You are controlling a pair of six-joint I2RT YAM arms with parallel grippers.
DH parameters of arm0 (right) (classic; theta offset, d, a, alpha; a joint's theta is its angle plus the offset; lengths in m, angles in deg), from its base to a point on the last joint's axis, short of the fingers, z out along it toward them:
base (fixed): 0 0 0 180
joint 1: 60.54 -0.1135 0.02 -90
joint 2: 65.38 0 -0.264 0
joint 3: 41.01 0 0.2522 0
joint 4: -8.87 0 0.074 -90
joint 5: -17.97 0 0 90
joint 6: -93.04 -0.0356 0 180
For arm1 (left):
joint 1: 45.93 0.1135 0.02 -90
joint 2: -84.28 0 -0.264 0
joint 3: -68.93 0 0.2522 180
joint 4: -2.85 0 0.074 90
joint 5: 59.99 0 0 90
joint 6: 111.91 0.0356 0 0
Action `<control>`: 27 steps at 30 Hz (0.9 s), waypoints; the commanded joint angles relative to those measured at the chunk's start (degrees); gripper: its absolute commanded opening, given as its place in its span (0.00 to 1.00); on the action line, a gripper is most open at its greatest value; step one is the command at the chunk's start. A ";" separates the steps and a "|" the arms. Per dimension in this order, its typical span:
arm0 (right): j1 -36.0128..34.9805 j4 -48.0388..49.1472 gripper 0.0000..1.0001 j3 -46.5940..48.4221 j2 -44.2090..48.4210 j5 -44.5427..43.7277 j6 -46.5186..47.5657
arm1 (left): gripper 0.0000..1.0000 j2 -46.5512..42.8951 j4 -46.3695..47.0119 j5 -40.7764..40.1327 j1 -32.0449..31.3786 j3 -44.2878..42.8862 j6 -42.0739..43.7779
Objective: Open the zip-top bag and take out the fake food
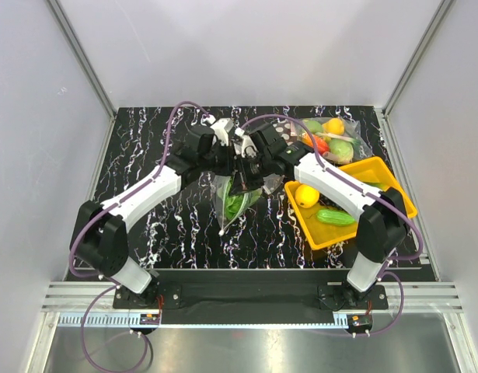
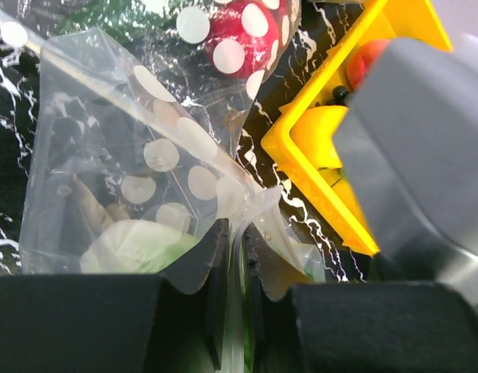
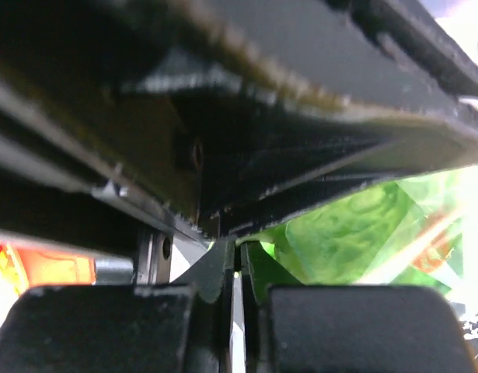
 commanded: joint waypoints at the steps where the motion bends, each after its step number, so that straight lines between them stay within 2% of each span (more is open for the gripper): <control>1: -2.07 4.43 0.00 3.53 4.82 5.68 0.87 | 0.15 1.80 -0.40 -2.34 -0.26 -2.33 -0.05; 8: -2.07 6.54 0.00 3.44 7.99 6.74 0.43 | 0.16 3.29 -1.55 -3.93 -0.26 -1.01 0.74; 18: -2.16 6.81 0.00 3.17 10.53 5.95 -0.36 | 0.23 3.47 -1.55 -5.78 -0.26 -0.92 1.79; 22: -2.07 4.43 0.00 4.75 12.47 -0.12 0.69 | 0.23 2.24 -0.59 -6.48 -0.26 1.01 2.23; 27: -1.90 -1.00 0.00 6.95 15.02 -14.60 3.59 | 0.23 -2.41 4.60 -5.87 -0.26 8.46 3.11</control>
